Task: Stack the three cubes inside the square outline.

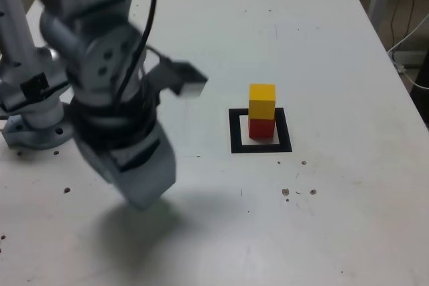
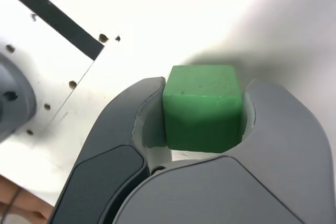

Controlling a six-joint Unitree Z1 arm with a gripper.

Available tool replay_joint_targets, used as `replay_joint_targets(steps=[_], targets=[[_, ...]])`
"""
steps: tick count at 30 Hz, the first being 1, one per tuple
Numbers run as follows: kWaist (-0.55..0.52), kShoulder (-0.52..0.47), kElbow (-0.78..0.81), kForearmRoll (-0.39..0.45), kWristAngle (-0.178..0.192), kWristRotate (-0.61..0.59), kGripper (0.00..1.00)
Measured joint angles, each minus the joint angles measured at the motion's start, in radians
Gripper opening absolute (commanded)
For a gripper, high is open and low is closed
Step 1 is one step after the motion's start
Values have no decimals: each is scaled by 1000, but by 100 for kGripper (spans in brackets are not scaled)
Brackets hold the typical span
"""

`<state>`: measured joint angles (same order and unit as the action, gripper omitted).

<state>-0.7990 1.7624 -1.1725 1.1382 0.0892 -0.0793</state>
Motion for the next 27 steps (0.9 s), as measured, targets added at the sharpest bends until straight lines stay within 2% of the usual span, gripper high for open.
replay_joint_targets(steps=[8,10,14,18,21,27], targets=[[151,-22,-239,235,18,-49,19],[203,-29,-286,272,21,-49,19],[298,-33,-328,301,18,-46,19],[390,-26,-356,309,-8,-43,19],[451,0,-378,309,-22,-36,19],[558,60,-454,308,-23,0,19]])
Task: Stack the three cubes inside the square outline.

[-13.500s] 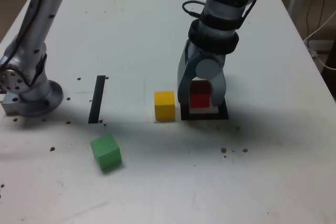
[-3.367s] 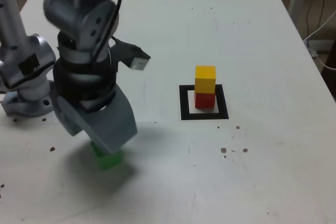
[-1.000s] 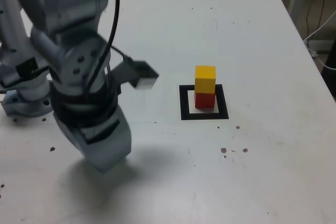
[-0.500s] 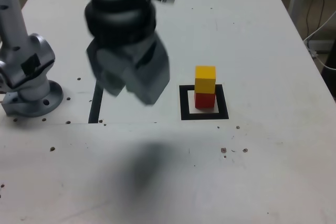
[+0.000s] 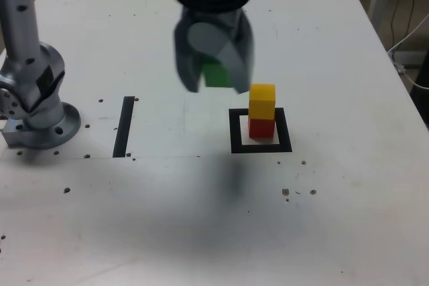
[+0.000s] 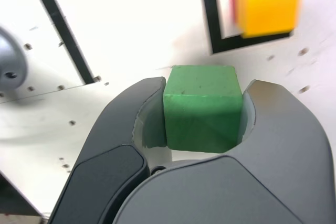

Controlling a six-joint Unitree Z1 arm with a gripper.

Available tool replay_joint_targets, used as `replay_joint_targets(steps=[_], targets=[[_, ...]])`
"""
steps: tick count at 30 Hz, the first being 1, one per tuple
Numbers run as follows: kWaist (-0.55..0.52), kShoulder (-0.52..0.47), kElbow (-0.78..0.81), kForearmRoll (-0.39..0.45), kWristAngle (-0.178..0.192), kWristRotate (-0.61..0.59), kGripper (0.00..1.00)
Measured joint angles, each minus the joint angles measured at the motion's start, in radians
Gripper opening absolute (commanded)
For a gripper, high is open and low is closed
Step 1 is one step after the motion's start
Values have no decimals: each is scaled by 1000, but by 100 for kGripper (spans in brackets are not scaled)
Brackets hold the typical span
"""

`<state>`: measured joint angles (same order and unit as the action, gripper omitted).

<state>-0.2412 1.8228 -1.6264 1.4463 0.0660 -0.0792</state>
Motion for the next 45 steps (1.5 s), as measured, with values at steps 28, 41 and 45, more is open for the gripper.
replay_joint_targets(steps=[28,41,45], targets=[[100,195,-139,-25,-11,59,19],[121,201,-107,-59,-17,76,20],[126,201,-98,-66,-17,78,33]])
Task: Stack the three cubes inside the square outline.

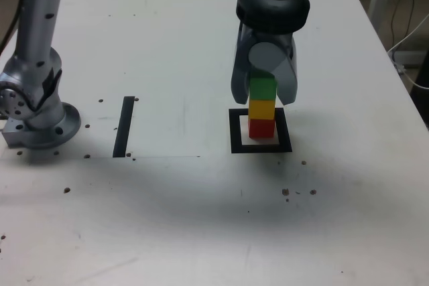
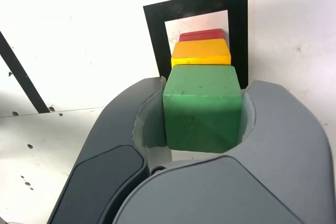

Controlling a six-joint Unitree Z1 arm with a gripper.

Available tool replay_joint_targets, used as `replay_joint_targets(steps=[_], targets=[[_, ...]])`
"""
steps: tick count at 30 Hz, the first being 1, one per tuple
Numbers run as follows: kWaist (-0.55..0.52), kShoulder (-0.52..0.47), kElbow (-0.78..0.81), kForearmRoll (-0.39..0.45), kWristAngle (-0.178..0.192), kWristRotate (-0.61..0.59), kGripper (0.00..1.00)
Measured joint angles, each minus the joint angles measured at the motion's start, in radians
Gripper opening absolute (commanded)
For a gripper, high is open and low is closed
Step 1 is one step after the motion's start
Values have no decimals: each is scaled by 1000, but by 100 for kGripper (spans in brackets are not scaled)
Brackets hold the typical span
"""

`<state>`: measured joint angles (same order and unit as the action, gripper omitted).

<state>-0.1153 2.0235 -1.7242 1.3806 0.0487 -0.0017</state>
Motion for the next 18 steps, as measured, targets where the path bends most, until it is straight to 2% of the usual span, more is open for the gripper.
replay_joint_targets(steps=[5,7,18], targets=[[5,0,15,-26,-10,17,87],[7,-1,22,-37,-17,25,98],[16,-11,67,-76,-26,38,100]])
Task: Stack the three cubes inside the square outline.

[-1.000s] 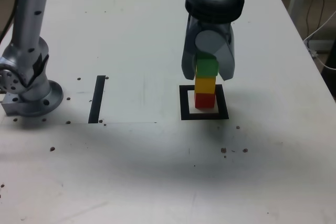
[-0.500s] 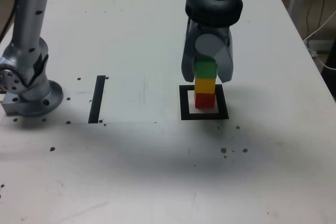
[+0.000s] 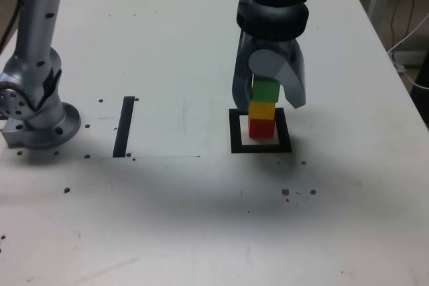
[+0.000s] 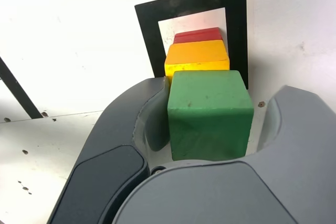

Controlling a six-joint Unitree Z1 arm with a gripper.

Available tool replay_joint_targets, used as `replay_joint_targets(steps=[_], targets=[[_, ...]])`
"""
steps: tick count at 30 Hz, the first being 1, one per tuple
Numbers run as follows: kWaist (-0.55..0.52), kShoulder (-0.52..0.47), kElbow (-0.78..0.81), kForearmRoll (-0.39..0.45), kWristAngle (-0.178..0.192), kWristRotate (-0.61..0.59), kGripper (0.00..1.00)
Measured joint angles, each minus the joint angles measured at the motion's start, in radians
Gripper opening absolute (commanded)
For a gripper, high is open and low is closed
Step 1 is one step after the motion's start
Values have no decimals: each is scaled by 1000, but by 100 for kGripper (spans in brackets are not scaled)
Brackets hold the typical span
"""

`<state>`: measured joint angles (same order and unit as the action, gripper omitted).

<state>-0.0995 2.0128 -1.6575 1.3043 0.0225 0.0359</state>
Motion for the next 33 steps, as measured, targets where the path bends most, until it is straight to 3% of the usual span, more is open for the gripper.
replay_joint_targets(steps=[7,10,17,25,33], targets=[[2,-119,55,-40,47,-12,100],[3,-184,111,-43,83,-31,100],[3,-311,227,-24,103,-52,100],[3,-444,489,-32,80,-89,100],[3,-550,755,-145,40,-116,100]])
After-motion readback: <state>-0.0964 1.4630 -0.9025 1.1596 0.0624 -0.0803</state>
